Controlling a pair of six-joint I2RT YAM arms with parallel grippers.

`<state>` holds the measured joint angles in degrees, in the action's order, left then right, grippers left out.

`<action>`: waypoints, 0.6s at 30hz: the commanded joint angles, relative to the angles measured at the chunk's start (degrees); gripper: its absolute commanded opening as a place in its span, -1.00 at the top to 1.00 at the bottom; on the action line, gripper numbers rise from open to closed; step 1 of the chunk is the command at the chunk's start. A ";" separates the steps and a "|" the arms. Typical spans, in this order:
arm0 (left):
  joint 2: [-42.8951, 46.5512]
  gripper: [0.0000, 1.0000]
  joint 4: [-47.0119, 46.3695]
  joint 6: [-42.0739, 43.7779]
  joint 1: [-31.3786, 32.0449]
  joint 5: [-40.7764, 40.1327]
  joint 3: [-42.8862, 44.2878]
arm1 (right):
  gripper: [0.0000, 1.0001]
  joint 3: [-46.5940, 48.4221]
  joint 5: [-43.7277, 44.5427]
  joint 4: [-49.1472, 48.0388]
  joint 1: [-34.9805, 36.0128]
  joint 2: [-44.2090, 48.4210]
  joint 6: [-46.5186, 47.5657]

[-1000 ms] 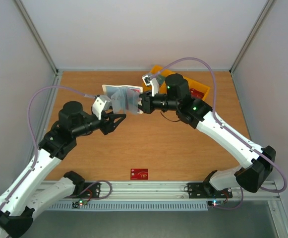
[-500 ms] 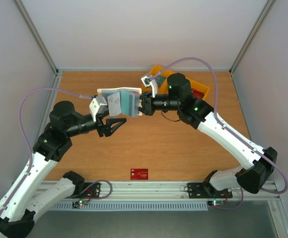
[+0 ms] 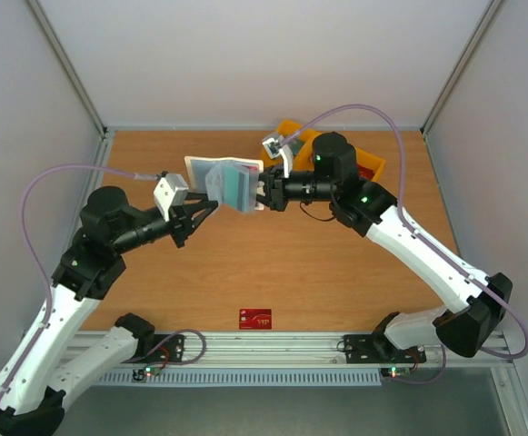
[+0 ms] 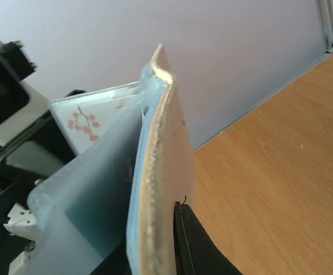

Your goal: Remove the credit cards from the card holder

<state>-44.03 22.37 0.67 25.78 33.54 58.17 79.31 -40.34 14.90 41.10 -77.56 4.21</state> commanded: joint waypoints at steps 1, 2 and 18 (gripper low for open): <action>1.20 0.63 1.40 -1.62 -0.56 -9.88 0.59 | 0.98 -0.65 -5.14 -1.73 0.38 3.48 2.82; 1.42 0.64 1.52 -1.70 -0.63 -10.09 0.34 | 0.97 -0.65 -5.56 -1.64 0.36 3.71 3.15; 3.00 -0.94 8.89 1.57 -3.09 6.00 2.06 | 0.98 0.57 -20.47 2.45 0.17 6.13 10.40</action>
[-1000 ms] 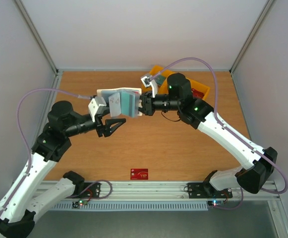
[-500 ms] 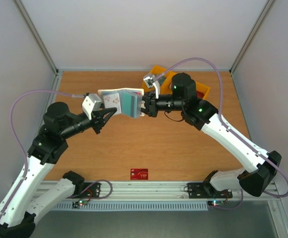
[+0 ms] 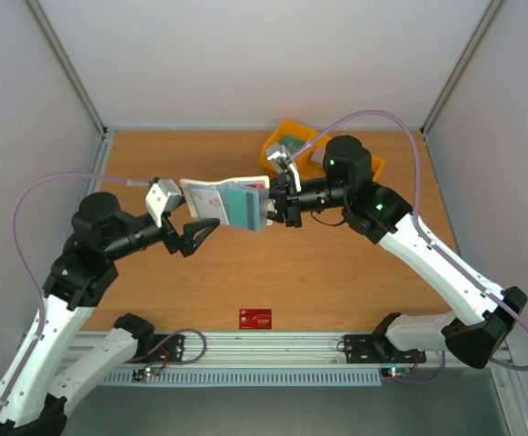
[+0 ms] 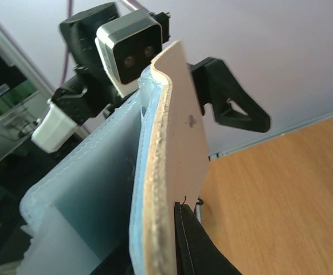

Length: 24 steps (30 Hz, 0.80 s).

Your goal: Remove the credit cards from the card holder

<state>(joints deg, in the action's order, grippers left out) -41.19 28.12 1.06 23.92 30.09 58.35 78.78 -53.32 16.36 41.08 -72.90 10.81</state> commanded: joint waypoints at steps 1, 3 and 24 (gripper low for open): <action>0.14 -0.98 2.80 1.08 -1.46 13.77 2.01 | 0.98 1.49 -7.84 2.24 0.19 1.39 4.59; 0.27 -0.99 -0.54 -1.18 -1.51 20.81 1.24 | 0.98 2.40 -7.58 5.64 0.14 1.12 6.44; 2.46 0.99 -8.84 -19.45 -1.48 17.56 -3.56 | 0.02 5.37 17.63 24.95 -8.23 5.46 10.77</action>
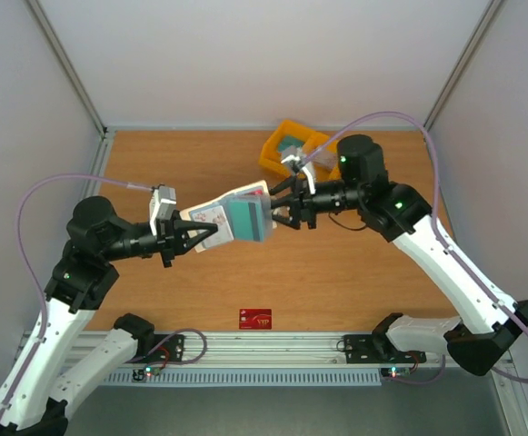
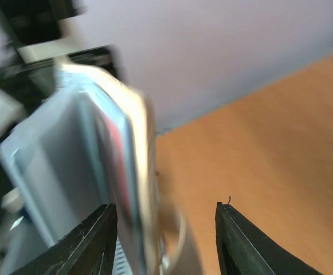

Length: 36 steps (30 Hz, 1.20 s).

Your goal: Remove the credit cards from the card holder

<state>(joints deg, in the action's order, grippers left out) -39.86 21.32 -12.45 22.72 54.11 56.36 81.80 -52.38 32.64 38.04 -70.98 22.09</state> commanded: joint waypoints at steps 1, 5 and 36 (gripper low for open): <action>1.52 0.99 -1.95 -6.50 -0.28 -7.03 -2.27 | 0.02 2.36 21.18 10.07 -7.73 4.44 -1.69; 2.47 0.99 -4.07 -6.72 -0.26 -8.37 -5.53 | 0.12 4.28 34.06 13.11 -12.11 7.54 -2.10; 2.75 0.99 -19.44 -12.02 -0.22 -0.28 -10.59 | 0.80 4.62 -4.11 -5.65 8.54 -9.78 -6.55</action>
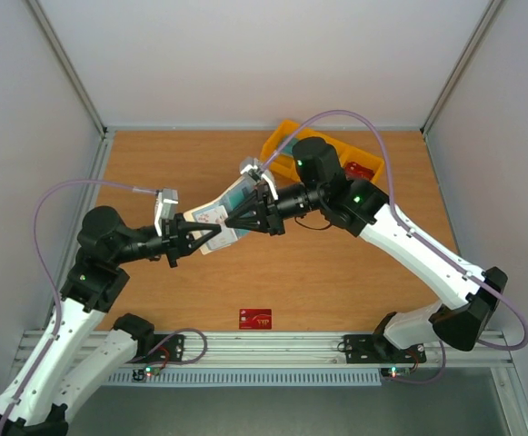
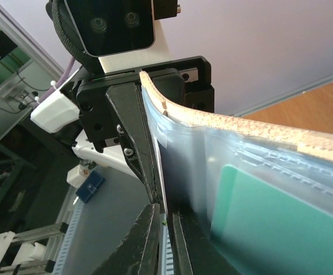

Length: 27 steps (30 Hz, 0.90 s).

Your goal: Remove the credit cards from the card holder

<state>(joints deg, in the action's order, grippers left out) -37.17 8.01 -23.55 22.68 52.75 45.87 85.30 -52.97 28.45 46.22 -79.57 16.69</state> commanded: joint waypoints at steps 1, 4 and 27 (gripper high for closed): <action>-0.12 0.99 -6.42 -1.25 -0.18 1.12 -0.22 | 0.81 1.18 -3.63 -1.51 0.37 -1.47 -1.33; -0.23 1.00 -6.73 -2.55 -0.18 0.74 -0.45 | 0.97 0.21 -4.07 -3.25 0.32 -0.70 -1.54; -0.05 0.99 -11.57 -8.63 -0.18 4.25 -2.05 | 0.98 -2.42 -7.39 0.51 -9.55 4.51 0.00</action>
<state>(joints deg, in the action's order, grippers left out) -38.28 0.10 -31.66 22.81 54.50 43.81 81.10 -60.51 25.67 39.51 -76.42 14.68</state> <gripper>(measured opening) 0.048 0.019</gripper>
